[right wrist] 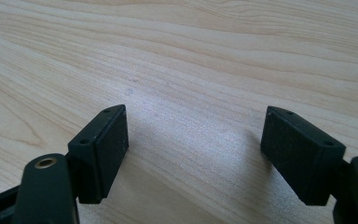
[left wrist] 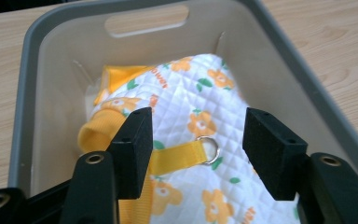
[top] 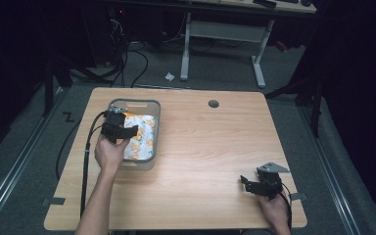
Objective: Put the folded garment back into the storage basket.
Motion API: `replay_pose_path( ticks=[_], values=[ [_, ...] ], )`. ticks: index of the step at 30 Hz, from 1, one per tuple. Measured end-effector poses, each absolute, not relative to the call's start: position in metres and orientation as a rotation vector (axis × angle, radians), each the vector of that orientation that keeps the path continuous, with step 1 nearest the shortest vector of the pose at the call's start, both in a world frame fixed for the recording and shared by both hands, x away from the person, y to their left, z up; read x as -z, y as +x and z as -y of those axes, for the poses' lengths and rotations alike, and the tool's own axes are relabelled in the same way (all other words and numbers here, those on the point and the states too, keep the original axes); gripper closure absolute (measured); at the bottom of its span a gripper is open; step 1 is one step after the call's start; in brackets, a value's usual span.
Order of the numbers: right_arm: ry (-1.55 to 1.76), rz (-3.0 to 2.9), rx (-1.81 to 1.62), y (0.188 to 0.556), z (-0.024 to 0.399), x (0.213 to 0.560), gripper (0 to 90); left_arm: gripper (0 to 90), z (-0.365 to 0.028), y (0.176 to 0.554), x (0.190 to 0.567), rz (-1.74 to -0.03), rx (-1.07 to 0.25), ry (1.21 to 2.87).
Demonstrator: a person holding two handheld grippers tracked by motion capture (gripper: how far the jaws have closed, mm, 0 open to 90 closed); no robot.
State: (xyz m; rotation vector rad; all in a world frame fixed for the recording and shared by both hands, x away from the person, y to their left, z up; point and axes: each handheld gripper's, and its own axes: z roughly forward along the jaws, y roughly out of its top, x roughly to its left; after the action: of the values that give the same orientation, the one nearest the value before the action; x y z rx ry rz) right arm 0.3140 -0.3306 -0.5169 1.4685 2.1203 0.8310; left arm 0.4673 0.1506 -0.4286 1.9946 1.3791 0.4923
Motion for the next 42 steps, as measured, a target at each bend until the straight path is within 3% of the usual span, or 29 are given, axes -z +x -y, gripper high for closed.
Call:
replay_pose_path(
  ticks=[42],
  values=[
    [1.471, -2.120, -0.831, 0.314, 0.330, 0.517, 23.5, 39.2, -0.115, 0.404, 0.398, -1.114, -0.443, 1.903]
  ],
)
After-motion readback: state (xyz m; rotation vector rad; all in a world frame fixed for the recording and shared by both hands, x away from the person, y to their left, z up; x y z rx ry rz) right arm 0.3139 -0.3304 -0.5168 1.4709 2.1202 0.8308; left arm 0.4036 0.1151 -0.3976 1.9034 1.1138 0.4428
